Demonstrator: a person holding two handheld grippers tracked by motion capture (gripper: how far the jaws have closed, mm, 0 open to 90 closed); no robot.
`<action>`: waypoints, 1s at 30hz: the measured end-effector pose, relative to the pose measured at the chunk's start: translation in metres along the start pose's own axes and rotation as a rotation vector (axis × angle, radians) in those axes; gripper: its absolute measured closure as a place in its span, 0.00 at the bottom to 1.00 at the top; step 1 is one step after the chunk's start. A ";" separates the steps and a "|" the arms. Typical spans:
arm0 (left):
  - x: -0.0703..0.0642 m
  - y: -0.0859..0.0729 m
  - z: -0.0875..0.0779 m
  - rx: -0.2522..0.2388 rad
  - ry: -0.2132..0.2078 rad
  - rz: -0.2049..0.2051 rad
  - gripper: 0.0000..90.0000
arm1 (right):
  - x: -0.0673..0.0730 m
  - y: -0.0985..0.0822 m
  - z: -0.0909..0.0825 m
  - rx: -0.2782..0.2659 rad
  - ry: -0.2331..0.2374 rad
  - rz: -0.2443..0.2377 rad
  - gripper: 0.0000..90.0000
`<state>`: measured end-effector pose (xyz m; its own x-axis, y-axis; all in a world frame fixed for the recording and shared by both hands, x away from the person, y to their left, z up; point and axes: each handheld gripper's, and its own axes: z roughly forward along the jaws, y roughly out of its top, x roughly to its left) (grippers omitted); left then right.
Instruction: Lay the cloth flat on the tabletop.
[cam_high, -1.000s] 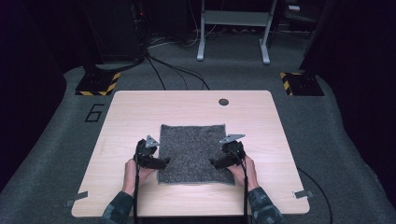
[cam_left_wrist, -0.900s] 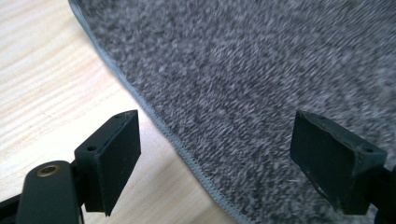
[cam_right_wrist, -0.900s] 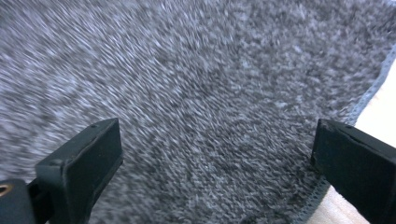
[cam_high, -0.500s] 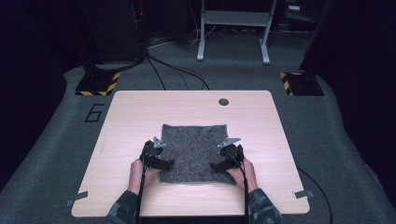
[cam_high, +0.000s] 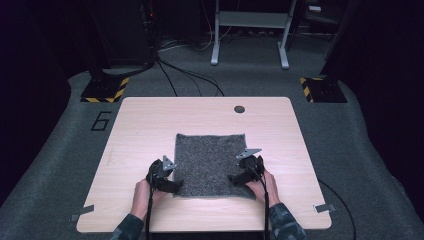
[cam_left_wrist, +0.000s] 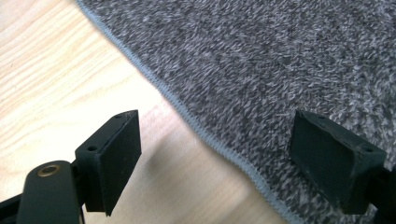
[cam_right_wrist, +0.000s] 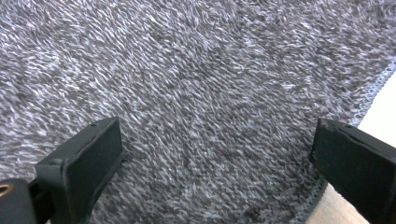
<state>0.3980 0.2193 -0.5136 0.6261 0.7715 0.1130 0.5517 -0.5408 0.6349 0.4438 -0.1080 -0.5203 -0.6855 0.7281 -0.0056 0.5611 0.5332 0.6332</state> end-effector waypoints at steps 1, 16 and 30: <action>-0.001 -0.002 -0.001 -0.005 0.008 0.003 0.18 | 0.000 -0.001 -0.001 0.000 0.007 0.000 0.02; -0.008 -0.015 -0.009 -0.022 -0.041 -0.025 0.17 | 0.008 -0.015 -0.010 -0.026 0.003 -0.004 0.02; 0.025 -0.001 -0.021 -0.081 -0.063 -0.126 0.14 | 0.025 -0.002 -0.029 -0.098 0.036 -0.022 0.02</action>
<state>0.4010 0.2463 -0.4955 0.5893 0.8077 -0.0178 0.5834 -0.4101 0.7010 0.4120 -0.1029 -0.4992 -0.7143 0.6998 0.0067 0.4992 0.5028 0.7057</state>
